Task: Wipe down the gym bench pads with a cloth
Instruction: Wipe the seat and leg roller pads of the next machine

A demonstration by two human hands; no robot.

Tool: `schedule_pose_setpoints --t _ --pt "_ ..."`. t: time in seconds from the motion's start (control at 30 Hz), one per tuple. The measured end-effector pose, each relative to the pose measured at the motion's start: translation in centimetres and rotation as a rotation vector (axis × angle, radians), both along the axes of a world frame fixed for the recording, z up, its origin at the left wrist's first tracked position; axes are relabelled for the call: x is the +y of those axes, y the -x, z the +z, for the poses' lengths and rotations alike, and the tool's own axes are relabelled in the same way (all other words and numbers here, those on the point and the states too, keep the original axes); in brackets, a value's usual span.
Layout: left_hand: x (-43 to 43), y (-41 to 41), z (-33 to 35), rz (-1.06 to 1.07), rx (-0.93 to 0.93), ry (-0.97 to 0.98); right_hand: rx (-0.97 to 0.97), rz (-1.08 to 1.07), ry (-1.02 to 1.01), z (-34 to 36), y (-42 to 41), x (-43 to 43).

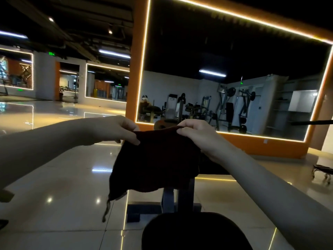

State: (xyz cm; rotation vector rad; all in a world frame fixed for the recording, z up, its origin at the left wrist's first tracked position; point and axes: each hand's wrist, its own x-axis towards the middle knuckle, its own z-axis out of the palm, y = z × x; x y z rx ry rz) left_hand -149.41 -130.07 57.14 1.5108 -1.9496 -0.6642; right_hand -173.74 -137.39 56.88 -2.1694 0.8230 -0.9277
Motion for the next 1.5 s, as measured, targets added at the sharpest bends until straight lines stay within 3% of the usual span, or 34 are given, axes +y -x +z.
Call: schedule_pose_setpoints --t 0.2,0.33,0.47,0.7,0.83,0.97,1.07,1.17,1.33,1.5 --pt "-1.4 1.1 0.4 -0.052 0.097 0.004 0.039 -0.020 0.027 0.7 -0.8 -1.3" --pt "-1.8 1.3 1.5 -0.101 0.099 -0.130 0.079 0.021 0.039 1.5 -0.8 -2.2" --pt "-2.0 2.2 2.5 -0.100 0.225 -0.241 0.098 0.056 0.080 2.0 -0.9 -2.7" --pt "-2.0 3.3 3.8 -0.092 0.283 -0.130 0.041 0.047 0.074 1.6 -1.3 -3.5" --pt "-1.8 3.3 4.3 -0.075 0.350 -0.020 -0.199 0.018 -0.152 -0.6 -1.4 -3.4" --pt "-2.1 3.4 4.4 -0.019 0.390 0.033 -0.553 -0.023 -0.665 -4.7 -2.0 -3.0" --pt "-2.1 3.4 4.5 0.036 0.386 0.085 -0.647 -0.069 -0.899 -8.5 -2.9 -1.9" --pt "-2.2 3.2 4.2 0.067 0.399 0.107 -0.678 0.021 -1.092 -11.4 -4.2 0.2" --pt "-2.3 3.2 2.9 0.077 0.431 0.111 -0.824 0.388 -1.177 -12.7 -5.6 2.5" --pt "-2.4 2.3 2.0 0.112 0.438 0.120 -1.063 0.393 -1.076 -10.2 -5.2 2.8"
